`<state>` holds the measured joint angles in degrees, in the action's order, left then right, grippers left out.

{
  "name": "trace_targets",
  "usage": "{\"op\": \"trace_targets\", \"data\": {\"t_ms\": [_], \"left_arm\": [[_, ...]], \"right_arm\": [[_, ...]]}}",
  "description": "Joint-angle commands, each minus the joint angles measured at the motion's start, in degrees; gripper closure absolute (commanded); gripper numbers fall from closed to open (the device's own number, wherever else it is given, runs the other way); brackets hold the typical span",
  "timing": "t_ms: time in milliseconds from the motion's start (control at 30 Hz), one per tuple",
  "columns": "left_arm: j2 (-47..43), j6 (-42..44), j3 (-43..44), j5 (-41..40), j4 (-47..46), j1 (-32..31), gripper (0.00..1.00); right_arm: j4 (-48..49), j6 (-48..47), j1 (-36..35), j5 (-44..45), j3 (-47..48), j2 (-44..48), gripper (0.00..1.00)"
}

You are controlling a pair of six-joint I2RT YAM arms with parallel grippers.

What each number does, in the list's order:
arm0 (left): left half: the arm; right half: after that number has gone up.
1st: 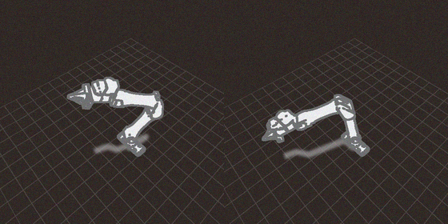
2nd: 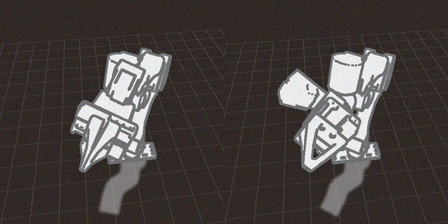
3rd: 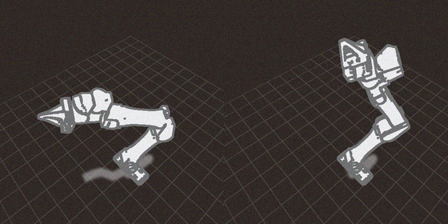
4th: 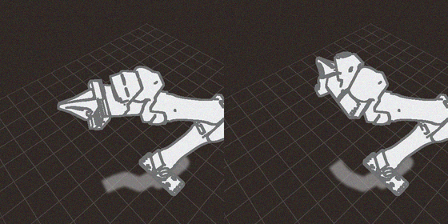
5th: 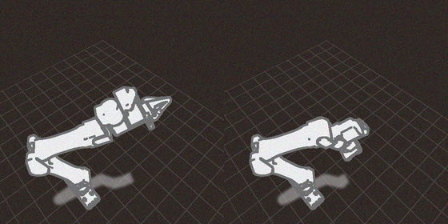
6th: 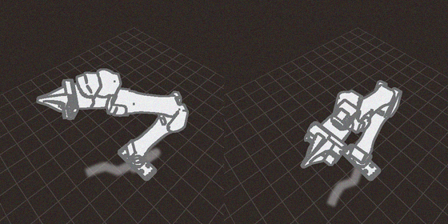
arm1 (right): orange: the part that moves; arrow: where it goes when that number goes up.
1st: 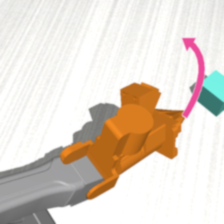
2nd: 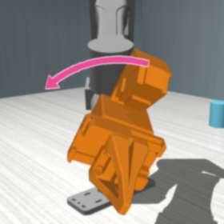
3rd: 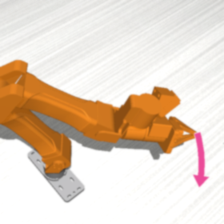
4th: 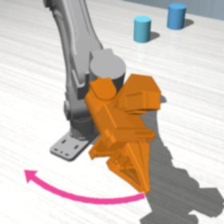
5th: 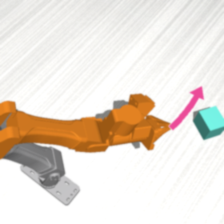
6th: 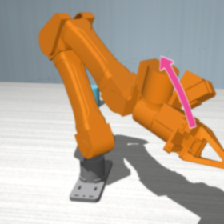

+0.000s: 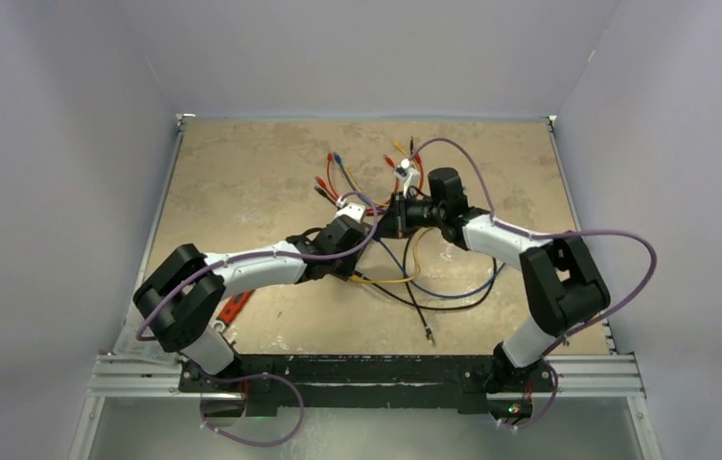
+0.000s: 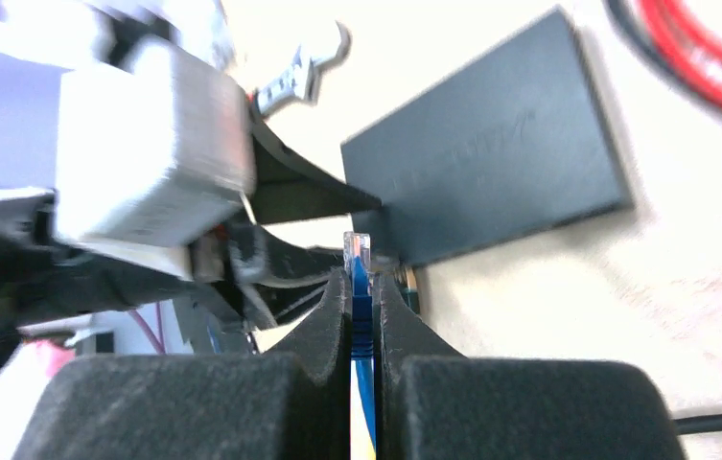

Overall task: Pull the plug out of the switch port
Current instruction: Pick up the connector from the center of the board.

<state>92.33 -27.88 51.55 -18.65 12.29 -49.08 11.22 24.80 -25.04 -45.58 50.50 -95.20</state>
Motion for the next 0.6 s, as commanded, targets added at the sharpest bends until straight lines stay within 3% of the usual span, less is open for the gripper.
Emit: {"op": "trace_targets", "data": {"t_ms": [0, 333, 567], "left_arm": [[-4.01, 1.89, -3.0, 6.59, 3.8, 1.51, 0.58], [-9.48, 1.2, -5.44, 13.13, -1.83, 2.53, 0.48], [-14.08, -1.7, -11.23, 22.69, -9.48, 8.18, 0.45]], "right_arm": [[-0.41, 1.0, 0.43, 6.06, 5.69, 6.93, 1.0], [0.27, 2.96, 0.51, 14.22, 16.38, 14.42, 1.0], [-4.05, 0.74, 0.54, 18.9, 27.03, 13.01, 1.0]]}}
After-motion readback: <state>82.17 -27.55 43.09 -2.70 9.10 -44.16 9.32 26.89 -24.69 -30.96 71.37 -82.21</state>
